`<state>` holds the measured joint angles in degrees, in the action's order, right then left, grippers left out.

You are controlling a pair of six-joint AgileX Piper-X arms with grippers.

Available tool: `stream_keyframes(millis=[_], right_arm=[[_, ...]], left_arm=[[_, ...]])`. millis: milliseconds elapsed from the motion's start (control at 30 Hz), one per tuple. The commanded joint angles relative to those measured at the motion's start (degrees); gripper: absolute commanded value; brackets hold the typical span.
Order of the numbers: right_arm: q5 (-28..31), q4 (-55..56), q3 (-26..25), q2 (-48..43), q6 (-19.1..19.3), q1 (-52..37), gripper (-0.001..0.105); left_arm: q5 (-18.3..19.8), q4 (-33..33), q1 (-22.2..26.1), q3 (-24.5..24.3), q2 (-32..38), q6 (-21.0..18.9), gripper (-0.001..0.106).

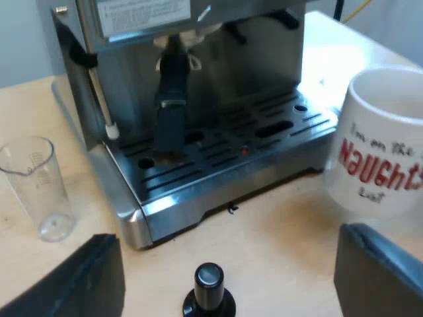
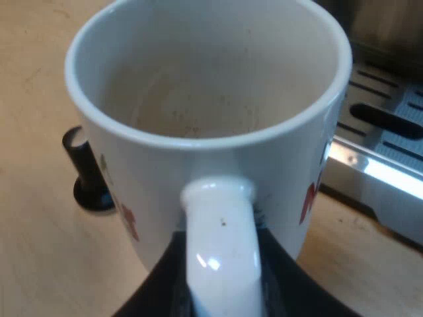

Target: Place mug into machine

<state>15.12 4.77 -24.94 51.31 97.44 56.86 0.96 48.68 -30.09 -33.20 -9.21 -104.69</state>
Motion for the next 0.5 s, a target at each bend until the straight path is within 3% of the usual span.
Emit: stream_keyframes(millis=[33, 267, 500], right_arm=[[0.67, -5.22, -1.97, 2.56, 0.02, 0.06, 0.0], [1.88, -5.46, -7.51, 10.8, 0.02, 0.06, 0.0], [4.46, -7.42, -11.77, 18.75, 0.02, -0.69, 0.0]], left_arm=[[0.43, -1.96, -0.37, 2.61, 0.28, -0.84, 0.067], [1.01, -8.34, -0.37, 7.47, 0.04, -1.96, 0.067], [-0.96, -14.59, 0.03, 9.75, -0.45, 0.39, 0.067]])
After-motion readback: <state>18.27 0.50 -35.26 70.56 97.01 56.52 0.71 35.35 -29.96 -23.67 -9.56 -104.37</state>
